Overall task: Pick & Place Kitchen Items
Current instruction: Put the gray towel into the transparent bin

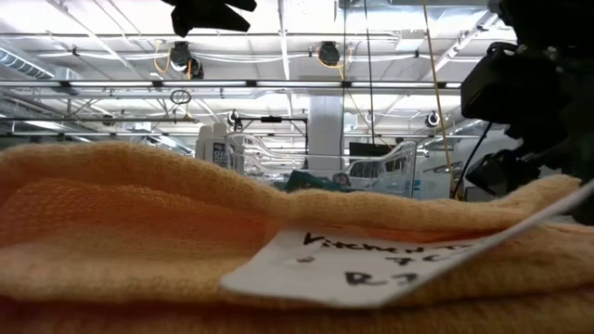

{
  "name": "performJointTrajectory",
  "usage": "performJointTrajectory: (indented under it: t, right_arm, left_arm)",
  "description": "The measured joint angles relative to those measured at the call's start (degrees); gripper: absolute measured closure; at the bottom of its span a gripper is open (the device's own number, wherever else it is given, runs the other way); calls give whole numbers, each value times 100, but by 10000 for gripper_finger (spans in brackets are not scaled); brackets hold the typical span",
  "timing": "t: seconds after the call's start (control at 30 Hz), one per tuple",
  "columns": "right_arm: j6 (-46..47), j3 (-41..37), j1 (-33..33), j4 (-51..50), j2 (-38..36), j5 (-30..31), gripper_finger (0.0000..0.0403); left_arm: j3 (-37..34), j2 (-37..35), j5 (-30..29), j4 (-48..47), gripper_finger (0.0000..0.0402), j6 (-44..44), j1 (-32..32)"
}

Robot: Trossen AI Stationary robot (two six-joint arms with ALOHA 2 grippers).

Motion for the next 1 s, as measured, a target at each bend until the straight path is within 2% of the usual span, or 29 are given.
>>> performJointTrajectory:
  t: [0.2, 0.33, 0.5, 0.73, 0.87, 1.0]
  right_arm:
    - [361, 12, -7, -64, 95, -664, 171]
    - [510, 7, -2, -121, 93, -950, 202]
    - [313, 1, 10, -192, 93, -633, 268]
    - [-196, -10, -3, -186, 68, -570, 381]
    - [-493, -27, 2, -331, -257, -526, 392]
    - [-543, -27, 2, -619, -976, -126, 398]
  left_arm:
    - [0, 2, -7, 109, 192, 17, 0]
    - [0, 0, -11, 183, 192, 24, 0]
    - [0, 0, -11, 182, 192, 2, -2]
    - [0, 0, -9, 190, 192, 0, 0]
    - [0, 0, -7, 264, 192, -36, -1]
    - [0, 0, -7, 279, 192, -152, 0]
